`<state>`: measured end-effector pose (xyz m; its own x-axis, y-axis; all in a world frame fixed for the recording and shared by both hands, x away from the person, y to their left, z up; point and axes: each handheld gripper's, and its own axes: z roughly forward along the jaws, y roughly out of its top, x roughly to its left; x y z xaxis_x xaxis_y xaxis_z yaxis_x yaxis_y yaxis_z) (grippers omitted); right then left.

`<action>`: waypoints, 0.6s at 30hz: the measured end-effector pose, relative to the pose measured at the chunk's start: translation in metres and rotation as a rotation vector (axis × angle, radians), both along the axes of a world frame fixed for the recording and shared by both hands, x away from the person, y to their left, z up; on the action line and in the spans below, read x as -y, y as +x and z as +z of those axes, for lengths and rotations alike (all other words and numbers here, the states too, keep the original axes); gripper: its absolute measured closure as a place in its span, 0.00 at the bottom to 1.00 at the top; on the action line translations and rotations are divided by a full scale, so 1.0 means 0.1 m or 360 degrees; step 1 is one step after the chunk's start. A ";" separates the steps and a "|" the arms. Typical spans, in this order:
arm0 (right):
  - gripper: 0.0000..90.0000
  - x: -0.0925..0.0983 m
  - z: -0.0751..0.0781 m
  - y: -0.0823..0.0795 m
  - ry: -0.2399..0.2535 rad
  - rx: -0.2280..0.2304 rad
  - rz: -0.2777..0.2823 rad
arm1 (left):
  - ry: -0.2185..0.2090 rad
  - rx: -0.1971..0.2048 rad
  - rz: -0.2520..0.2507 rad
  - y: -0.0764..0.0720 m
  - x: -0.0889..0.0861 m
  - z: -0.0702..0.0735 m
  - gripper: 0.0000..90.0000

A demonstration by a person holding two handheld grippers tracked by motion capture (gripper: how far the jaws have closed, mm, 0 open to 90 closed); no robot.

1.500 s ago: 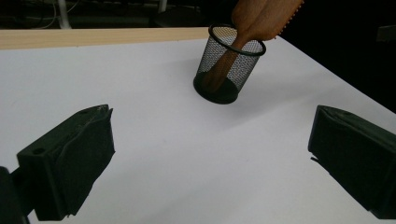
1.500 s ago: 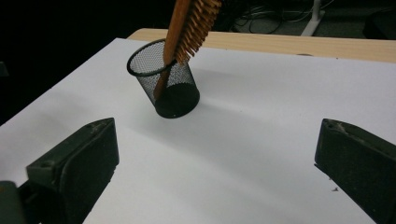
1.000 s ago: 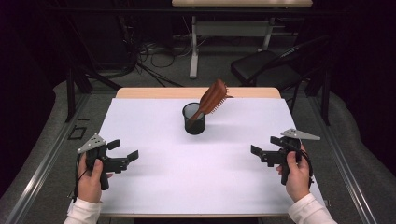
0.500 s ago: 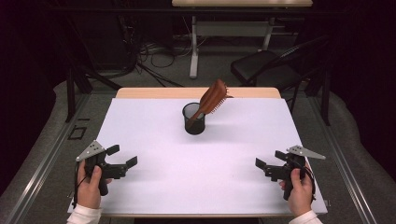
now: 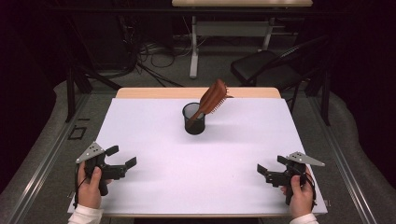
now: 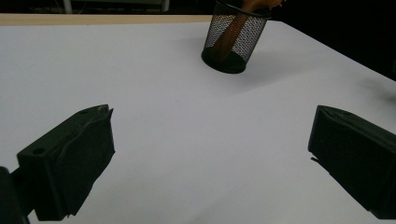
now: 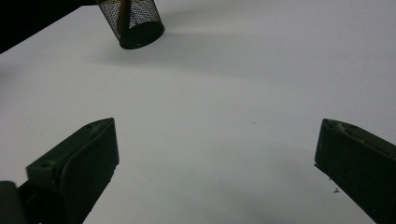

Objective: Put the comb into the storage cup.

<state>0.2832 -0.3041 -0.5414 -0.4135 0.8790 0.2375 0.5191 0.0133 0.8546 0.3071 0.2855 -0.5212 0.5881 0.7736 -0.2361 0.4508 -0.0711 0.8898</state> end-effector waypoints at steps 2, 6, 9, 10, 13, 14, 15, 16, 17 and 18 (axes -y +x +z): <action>0.00 0.01 -0.02 0.00 -0.0007 0.0005 -0.0002 | 0.0001 -0.0005 0.0002 0.00 -0.01 -0.01 0.01; 0.00 0.03 -0.05 0.00 -0.0019 0.0015 0.0001 | 0.0001 -0.0016 0.0006 0.01 -0.02 -0.05 0.01; 0.00 0.05 -0.08 0.01 -0.0031 0.0007 -0.0009 | 0.0011 -0.0015 0.0006 0.01 -0.02 -0.06 0.01; 0.00 0.06 -0.08 0.01 -0.0033 0.0002 -0.0006 | 0.0012 -0.0014 0.0006 0.01 -0.01 -0.06 0.01; 0.00 0.08 -0.10 0.02 -0.0034 0.0008 -0.0023 | 0.0013 -0.0008 0.0004 0.02 -0.01 -0.07 0.01; 0.00 0.09 -0.10 0.02 -0.0034 0.0008 -0.0026 | 0.0014 -0.0008 0.0007 0.02 -0.01 -0.08 0.01; 0.00 0.09 -0.11 0.02 -0.0025 0.0013 -0.0032 | 0.0014 -0.0011 0.0008 0.02 -0.01 -0.08 0.01; 0.00 0.10 -0.11 0.02 -0.0030 0.0008 -0.0034 | 0.0016 -0.0009 0.0003 0.02 -0.02 -0.09 0.01; 0.00 0.12 -0.10 0.02 -0.0046 -0.0001 -0.0036 | 0.0018 -0.0013 0.0008 0.02 -0.02 -0.09 0.01; 0.00 0.13 -0.11 0.03 -0.0040 0.0005 -0.0045 | 0.0018 -0.0014 0.0009 0.02 -0.02 -0.09 0.01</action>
